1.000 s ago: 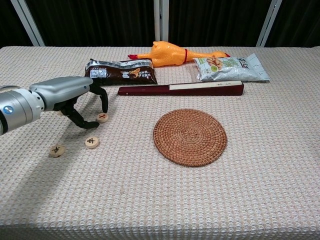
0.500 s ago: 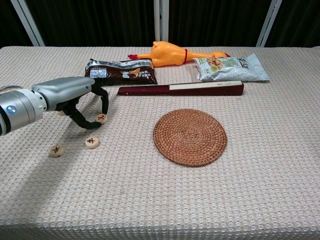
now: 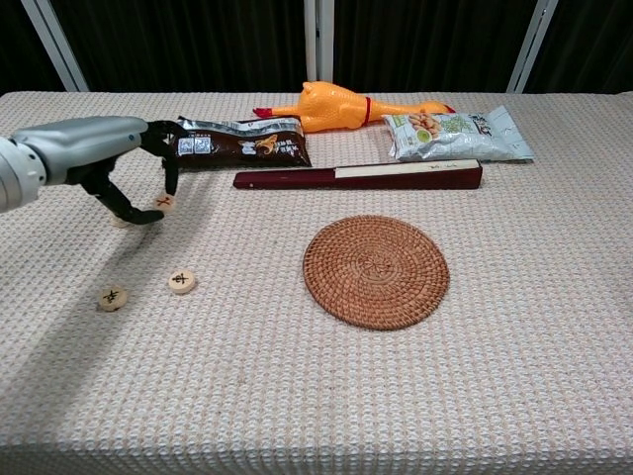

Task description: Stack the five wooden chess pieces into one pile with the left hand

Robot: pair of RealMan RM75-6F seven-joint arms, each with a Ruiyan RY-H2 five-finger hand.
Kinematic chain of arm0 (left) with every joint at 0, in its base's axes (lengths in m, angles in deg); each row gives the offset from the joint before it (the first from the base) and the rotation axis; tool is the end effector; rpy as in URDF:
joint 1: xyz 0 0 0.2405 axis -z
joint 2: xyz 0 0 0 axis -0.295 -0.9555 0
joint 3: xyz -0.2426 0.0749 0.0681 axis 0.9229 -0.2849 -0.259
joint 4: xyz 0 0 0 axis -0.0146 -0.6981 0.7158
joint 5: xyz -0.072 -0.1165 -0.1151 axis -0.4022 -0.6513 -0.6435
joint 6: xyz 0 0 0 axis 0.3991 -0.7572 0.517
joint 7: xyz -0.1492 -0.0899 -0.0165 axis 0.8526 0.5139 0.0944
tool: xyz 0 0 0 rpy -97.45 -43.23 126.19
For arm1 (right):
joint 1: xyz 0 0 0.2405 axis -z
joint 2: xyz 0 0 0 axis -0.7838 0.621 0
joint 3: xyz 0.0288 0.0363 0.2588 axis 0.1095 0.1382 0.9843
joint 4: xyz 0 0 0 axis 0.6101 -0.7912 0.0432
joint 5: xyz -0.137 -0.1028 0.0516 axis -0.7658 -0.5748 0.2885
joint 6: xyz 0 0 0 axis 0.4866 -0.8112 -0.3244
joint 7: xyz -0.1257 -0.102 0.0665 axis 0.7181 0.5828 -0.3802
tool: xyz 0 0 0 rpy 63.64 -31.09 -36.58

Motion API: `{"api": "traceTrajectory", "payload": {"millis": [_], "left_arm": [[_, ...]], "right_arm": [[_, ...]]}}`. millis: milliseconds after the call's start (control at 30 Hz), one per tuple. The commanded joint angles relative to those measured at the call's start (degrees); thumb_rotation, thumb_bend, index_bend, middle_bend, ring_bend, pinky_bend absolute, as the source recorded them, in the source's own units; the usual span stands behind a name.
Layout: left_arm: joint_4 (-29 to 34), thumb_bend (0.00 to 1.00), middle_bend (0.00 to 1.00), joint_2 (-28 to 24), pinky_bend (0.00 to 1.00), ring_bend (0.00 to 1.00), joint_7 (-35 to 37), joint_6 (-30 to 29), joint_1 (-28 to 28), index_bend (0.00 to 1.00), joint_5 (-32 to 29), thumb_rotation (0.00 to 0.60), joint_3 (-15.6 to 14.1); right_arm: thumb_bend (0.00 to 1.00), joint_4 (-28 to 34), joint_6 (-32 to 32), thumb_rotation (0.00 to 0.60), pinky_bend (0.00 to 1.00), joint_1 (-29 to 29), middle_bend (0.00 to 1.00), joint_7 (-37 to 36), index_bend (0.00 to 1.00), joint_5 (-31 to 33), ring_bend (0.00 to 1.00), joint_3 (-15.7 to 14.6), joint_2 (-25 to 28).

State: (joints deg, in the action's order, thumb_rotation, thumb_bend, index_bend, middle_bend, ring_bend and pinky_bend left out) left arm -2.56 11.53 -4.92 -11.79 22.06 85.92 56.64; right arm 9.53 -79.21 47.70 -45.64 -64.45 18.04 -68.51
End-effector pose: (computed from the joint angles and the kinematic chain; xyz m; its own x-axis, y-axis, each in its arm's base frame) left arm -0.1824 0.3589 0.0083 0.4200 0.3339 0.8439 0.8998 -0.2747 -0.3391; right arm -0.3064 -0.2081 0.2241 0.3203 0.0140 0.9472 -0.9472 -0.0105 0.3204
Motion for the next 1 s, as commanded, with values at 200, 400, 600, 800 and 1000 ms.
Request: {"api": "traceTrajectory", "payload": {"millis": [200, 400, 600, 800, 1000], "left_arm": [[0.2, 0.31, 0.02, -2.6, 0.0, 0.0, 1.0, 0.3, -1.7, 0.51, -3.2, 0.6, -0.8], [-1.6, 0.31, 0.02, -2.1, 0.0, 0.0, 2.7, 0.6, -1.9, 0.5, -2.1, 0.6, -1.2], [-3.1, 0.31, 0.02, -1.5, 0.0, 0.0, 3.2, 1.2, -1.6, 0.5, -2.0, 0.6, -1.2], [-3.4, 0.31, 0.02, -1.8, 0.0, 0.0, 3.3, 1.4, -1.4, 0.5, -2.1, 0.6, -1.0], [-3.1, 0.31, 0.02, -2.4, 0.0, 0.0, 3.5, 1.6, -1.2, 0.49, -2.2, 0.6, -0.9]], "right_arm": [[0.28, 0.2, 0.2, 0.6, 0.0, -0.1, 0.0, 0.8, 0.0, 0.0, 0.0, -0.1, -0.3], [0.28, 0.2, 0.2, 0.6, 0.0, -0.1, 0.0, 1.3, 0.0, 0.3, 0.0, 0.1, -0.5], [0.28, 0.2, 0.2, 0.6, 0.0, -0.1, 0.0, 1.5, 0.0, 0.3, 0.0, 0.1, -0.5], [0.28, 0.2, 0.4, 0.6, 0.0, -0.2, 0.0, 1.4, 0.0, 0.5, 0.0, 0.2, -0.5], [0.28, 0.3, 0.6, 0.6, 0.0, -0.3, 0.0, 1.8, 0.0, 0.6, 0.0, 0.2, -0.6]]}}
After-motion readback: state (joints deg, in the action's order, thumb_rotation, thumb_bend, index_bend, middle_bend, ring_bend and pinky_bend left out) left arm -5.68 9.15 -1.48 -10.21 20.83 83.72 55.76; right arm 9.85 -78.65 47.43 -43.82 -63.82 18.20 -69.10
